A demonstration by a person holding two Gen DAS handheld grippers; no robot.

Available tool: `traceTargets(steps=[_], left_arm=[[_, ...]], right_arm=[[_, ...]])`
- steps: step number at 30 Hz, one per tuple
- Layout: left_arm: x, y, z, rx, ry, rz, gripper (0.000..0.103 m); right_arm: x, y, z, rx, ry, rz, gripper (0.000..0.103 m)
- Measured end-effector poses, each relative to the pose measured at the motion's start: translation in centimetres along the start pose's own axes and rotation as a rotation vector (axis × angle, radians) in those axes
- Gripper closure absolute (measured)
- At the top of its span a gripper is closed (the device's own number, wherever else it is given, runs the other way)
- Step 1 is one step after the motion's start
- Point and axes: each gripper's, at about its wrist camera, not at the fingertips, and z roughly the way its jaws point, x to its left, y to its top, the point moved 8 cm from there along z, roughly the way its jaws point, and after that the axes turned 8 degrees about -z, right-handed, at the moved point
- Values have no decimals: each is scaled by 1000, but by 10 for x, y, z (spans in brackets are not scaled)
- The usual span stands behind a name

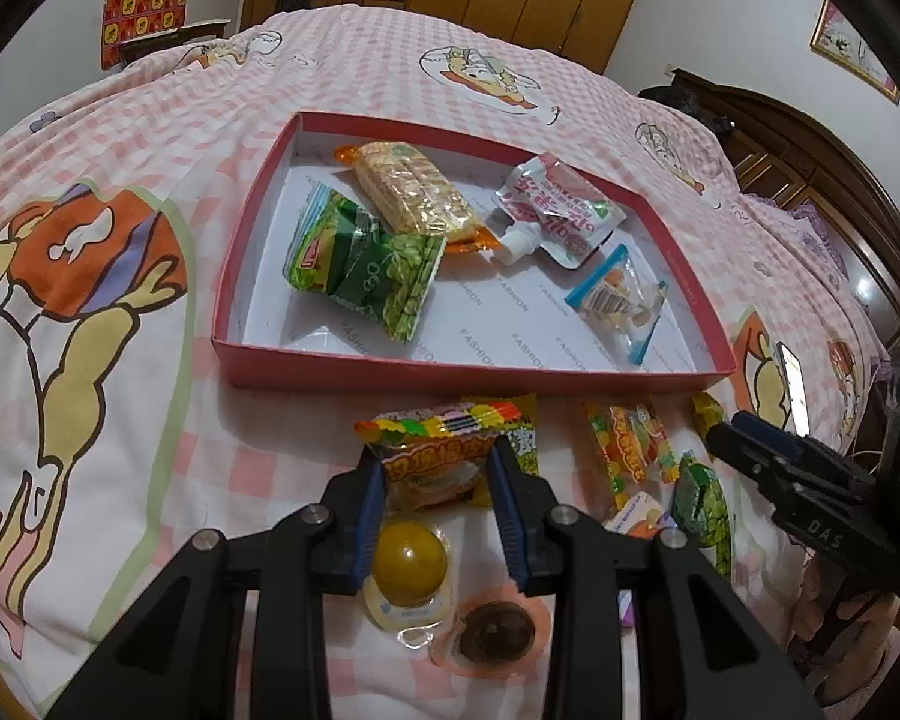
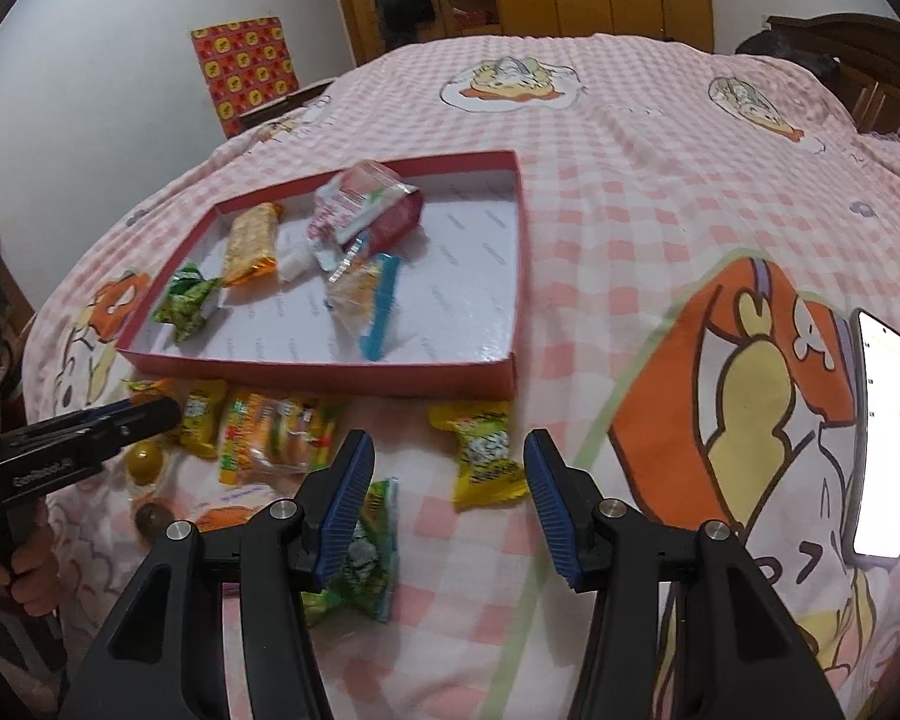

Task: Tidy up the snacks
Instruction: 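Grasp the rainbow candy bag with the left gripper while the right gripper grasps a yellow-green packet, then carry the candy bag and yellow-green packet over the box lid with both grippers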

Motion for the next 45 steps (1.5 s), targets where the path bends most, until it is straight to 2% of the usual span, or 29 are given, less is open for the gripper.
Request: traceTargets(steps=[9, 11, 13, 16, 24, 45], left_arm=[[1, 1, -1, -7, -7, -5, 69], [0, 1, -3, -10, -10, -2, 69], [0, 1, -6, -14, -13, 3, 69], [-1, 1, -13, -23, -15, 6, 69], [-2, 7, -33, -58, -28, -2, 69], [-13, 25, -63, -128, -32, 21, 69]], right_arm=[[-2, -5, 16, 40, 8, 6, 50], [-3, -7, 18, 47, 3, 8, 55], [-5, -8, 18, 50, -4, 7, 68], [-5, -8, 17, 46, -3, 10, 74], [-5, -4, 7, 20, 8, 16, 78], [24, 17, -28, -69, 42, -56, 78]])
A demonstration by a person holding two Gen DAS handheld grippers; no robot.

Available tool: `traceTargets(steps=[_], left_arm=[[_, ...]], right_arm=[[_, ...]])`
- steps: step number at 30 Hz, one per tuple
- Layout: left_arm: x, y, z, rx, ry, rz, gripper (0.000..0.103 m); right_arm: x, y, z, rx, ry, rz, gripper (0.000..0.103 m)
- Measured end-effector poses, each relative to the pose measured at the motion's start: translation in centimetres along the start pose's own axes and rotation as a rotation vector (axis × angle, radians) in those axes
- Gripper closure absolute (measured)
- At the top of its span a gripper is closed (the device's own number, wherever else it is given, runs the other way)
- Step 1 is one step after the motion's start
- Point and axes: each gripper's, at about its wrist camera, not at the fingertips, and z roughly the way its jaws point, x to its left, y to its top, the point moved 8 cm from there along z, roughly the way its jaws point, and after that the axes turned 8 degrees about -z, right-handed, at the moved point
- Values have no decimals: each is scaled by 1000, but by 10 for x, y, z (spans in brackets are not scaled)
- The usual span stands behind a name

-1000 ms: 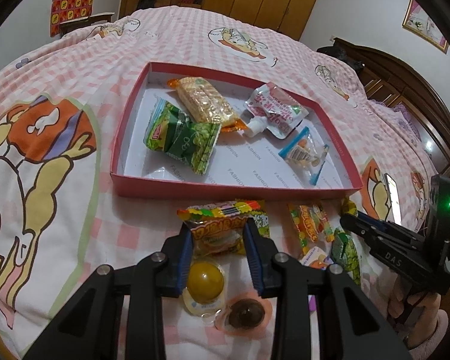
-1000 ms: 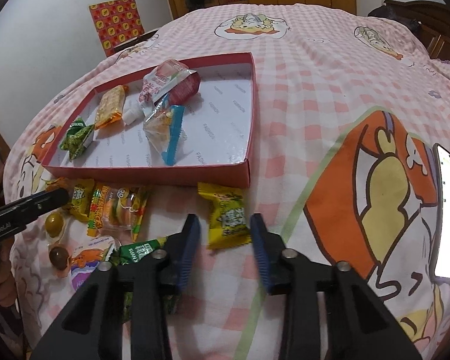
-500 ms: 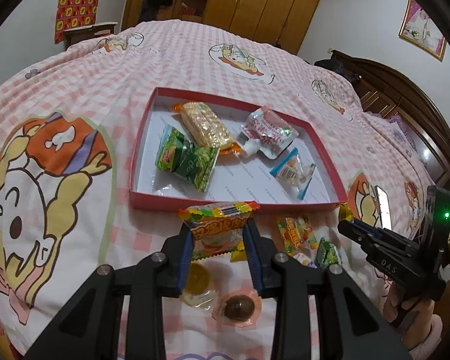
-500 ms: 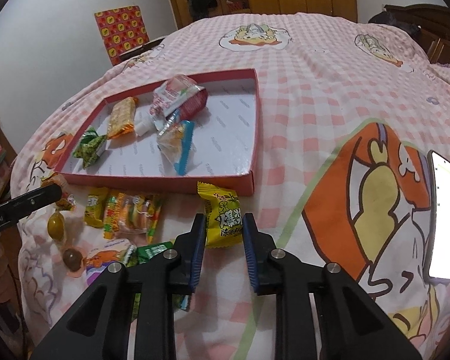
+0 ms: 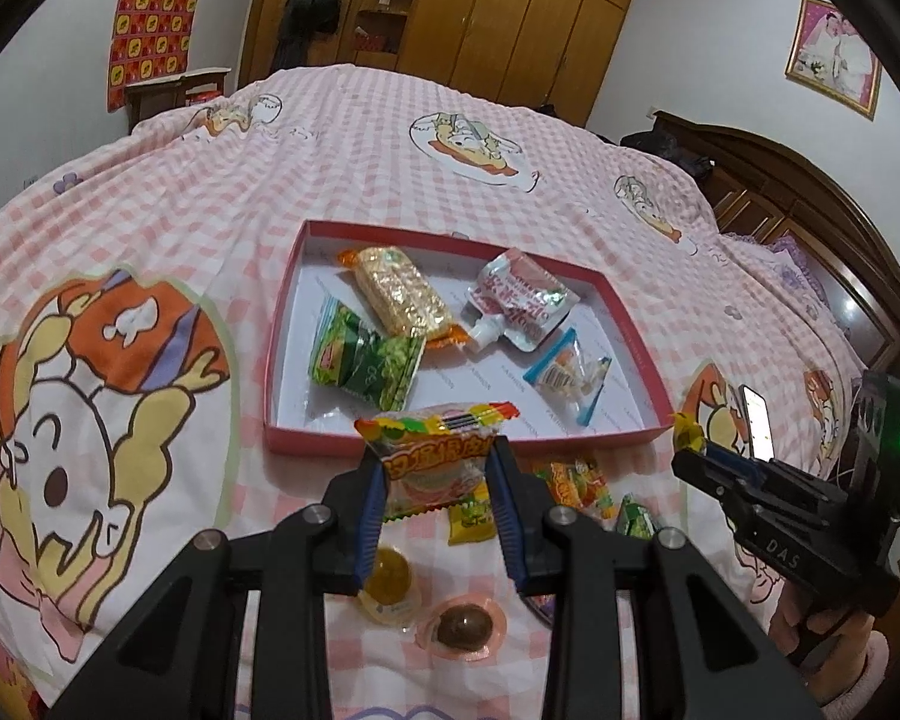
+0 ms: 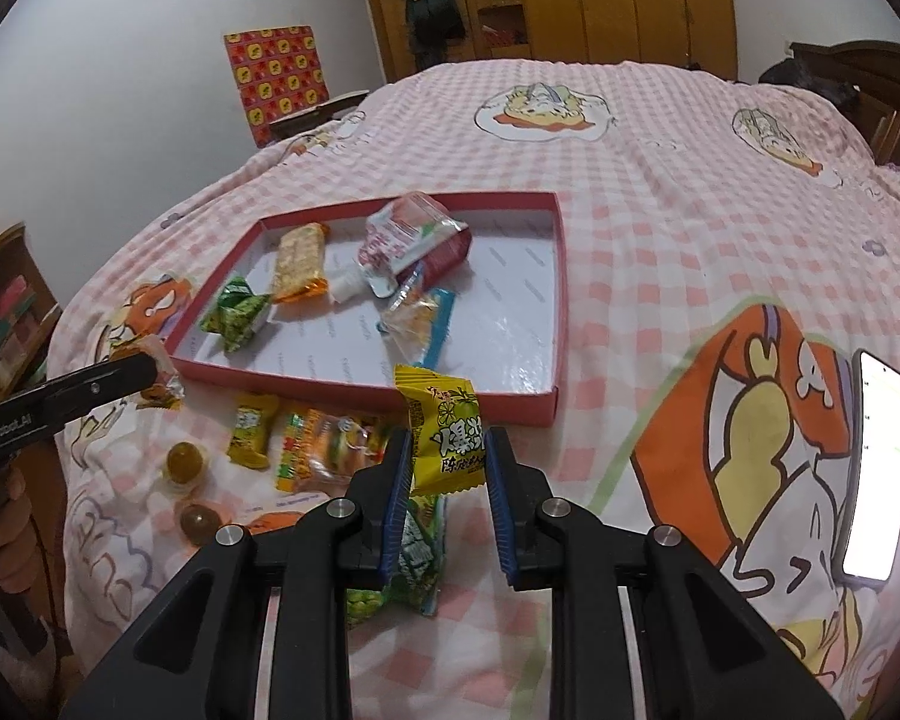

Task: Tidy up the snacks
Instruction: 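Carry the candy bag and yellow-green packet over the box lid with both grippers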

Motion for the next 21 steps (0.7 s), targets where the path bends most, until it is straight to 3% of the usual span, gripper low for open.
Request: traceTargets(steps=[10, 21], left_arm=[[0, 30, 9, -33, 19, 20, 69], [7, 70, 45, -51, 40, 22, 69]], right_arm=[[0, 17, 3, -7, 8, -25, 78], [-7, 34, 14, -5, 12, -30, 78]])
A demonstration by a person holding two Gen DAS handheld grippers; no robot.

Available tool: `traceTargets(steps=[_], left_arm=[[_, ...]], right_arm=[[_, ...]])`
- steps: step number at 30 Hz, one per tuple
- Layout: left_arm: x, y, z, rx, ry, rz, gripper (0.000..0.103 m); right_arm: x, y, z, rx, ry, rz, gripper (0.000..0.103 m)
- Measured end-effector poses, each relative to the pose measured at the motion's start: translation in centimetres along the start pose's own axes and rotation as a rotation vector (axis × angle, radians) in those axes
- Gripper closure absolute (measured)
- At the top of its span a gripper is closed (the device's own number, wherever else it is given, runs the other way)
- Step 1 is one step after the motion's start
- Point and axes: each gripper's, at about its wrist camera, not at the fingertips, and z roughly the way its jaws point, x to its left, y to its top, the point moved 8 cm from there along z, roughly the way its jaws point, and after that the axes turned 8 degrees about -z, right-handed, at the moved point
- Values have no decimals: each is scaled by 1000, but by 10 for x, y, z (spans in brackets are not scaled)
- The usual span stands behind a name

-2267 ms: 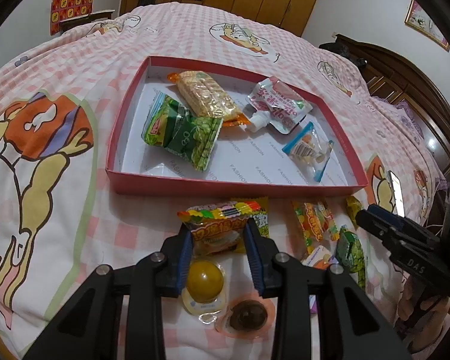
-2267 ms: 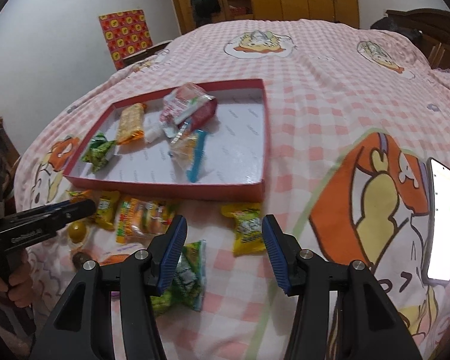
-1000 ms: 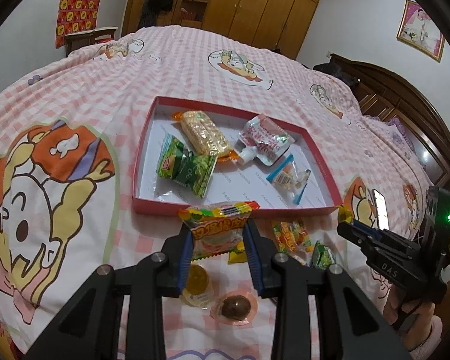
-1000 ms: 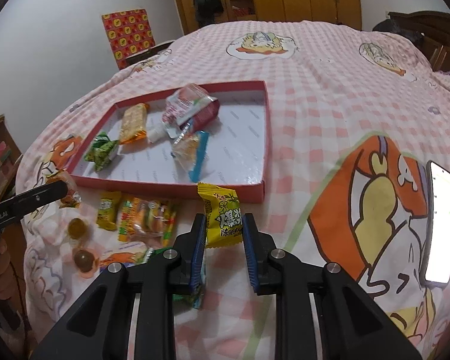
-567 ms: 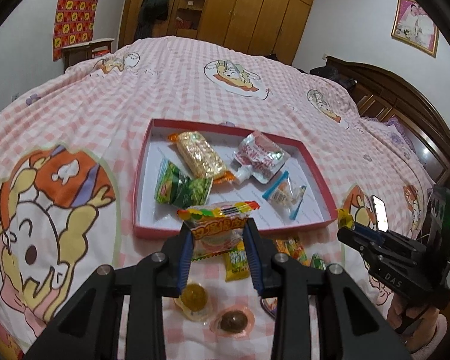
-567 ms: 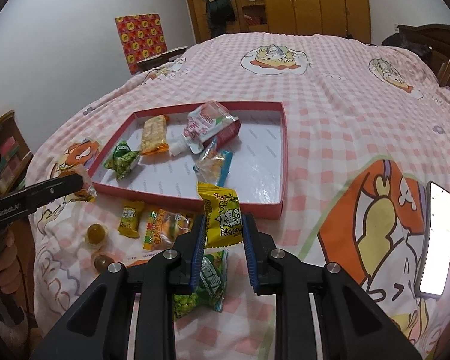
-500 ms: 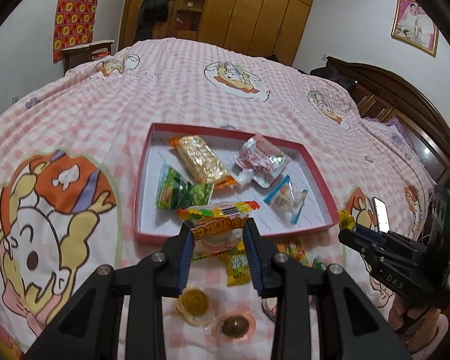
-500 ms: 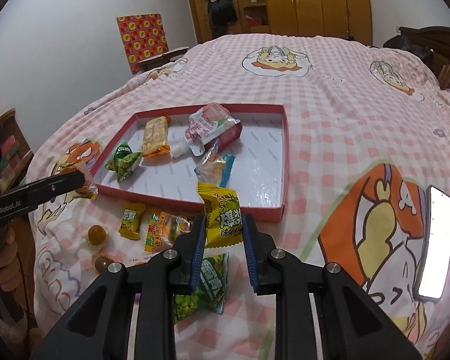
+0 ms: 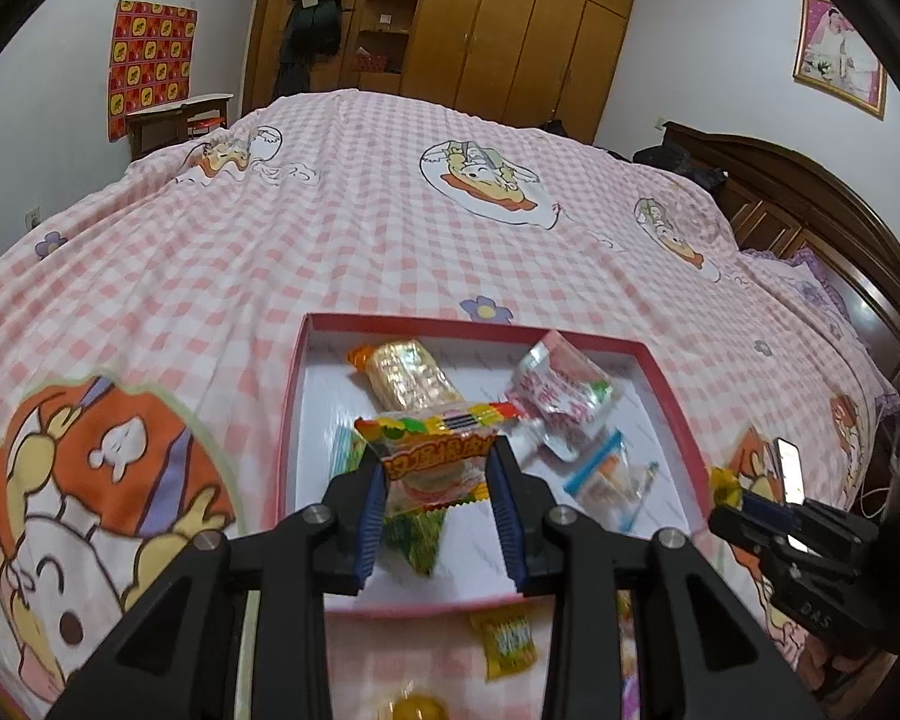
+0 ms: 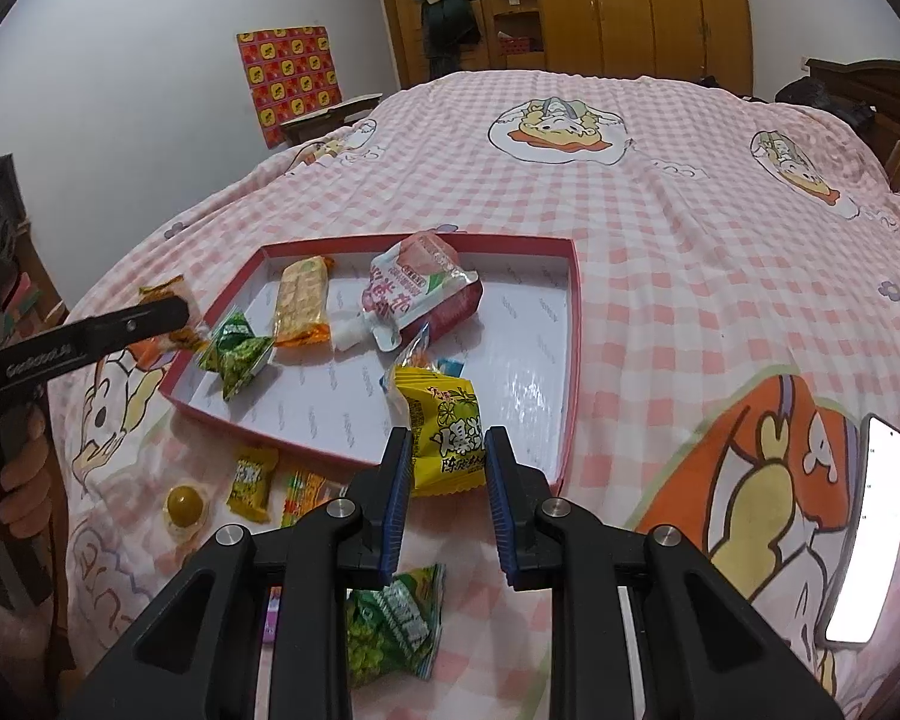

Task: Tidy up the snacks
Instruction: 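Carry the candy bag and yellow-green packet over the box lid with both grippers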

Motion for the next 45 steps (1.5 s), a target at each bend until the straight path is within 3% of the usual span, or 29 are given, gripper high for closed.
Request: traceTargets(steps=[19, 31, 45], left_arm=[[17, 12, 56, 24, 70, -23, 69], [18, 16, 63, 8, 75, -18, 69], [18, 16, 62, 3, 77, -13, 69]], right_arm=[[-9, 20, 25, 5, -2, 1, 78], [-19, 47, 37, -28, -33, -9, 78], [-35, 72, 86, 8, -43, 22, 78]])
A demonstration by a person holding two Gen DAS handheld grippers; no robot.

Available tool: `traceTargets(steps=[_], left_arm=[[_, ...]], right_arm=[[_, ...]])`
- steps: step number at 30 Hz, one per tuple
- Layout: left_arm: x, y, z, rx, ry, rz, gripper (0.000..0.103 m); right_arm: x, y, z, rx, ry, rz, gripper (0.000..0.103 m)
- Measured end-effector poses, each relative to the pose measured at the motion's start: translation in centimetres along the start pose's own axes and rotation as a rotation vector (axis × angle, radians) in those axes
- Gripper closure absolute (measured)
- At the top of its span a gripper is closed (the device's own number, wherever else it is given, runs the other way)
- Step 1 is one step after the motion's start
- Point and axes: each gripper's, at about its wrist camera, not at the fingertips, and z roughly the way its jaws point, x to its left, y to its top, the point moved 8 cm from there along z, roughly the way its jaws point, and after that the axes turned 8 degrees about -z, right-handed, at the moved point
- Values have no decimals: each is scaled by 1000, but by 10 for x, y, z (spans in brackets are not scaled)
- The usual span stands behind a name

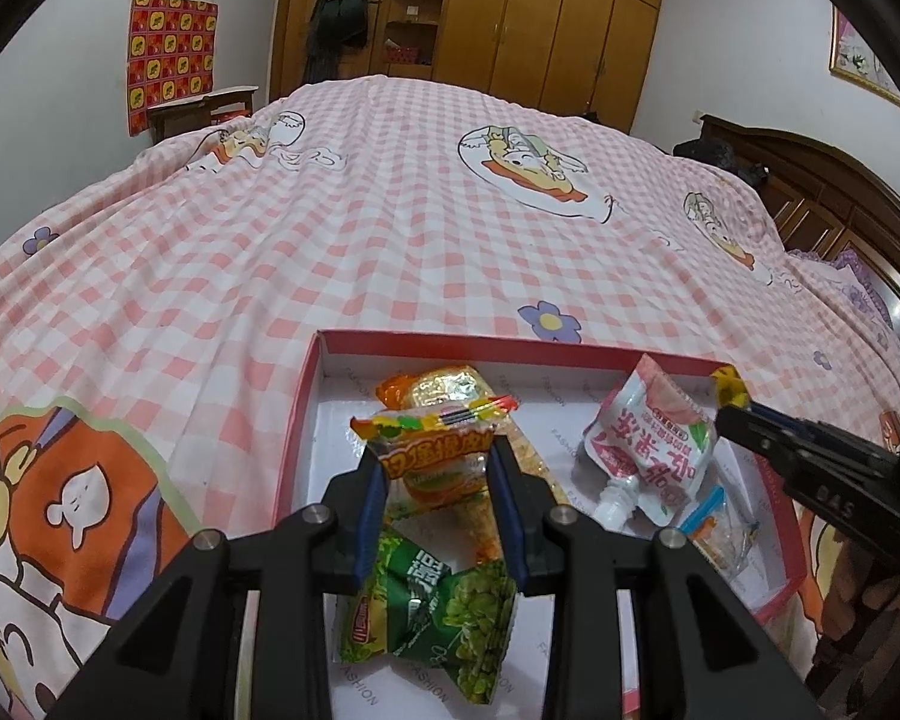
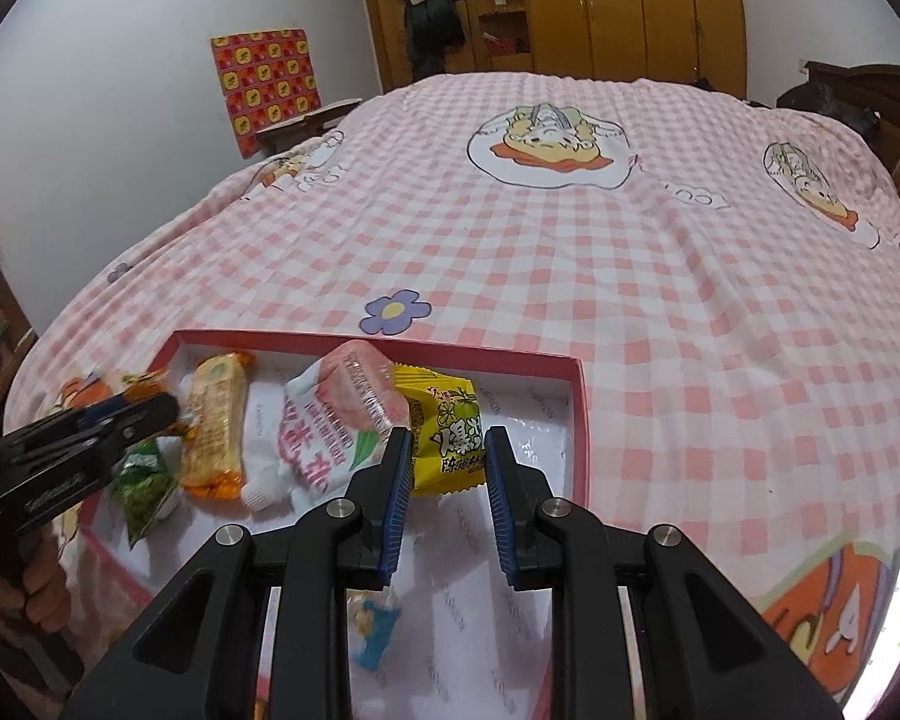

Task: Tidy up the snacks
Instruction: 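Carry the candy bag and yellow-green packet over the box lid with both grippers, then lower both snacks into the box lid and open both grippers, then move both grippers back over the remaining snack pile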

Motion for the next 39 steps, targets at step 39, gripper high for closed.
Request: traceTargets(steps=[39], left_arm=[[-28, -21, -60, -4, -47, 49, 41]], right_arm=[[18, -8, -43, -71, 40, 47, 51]])
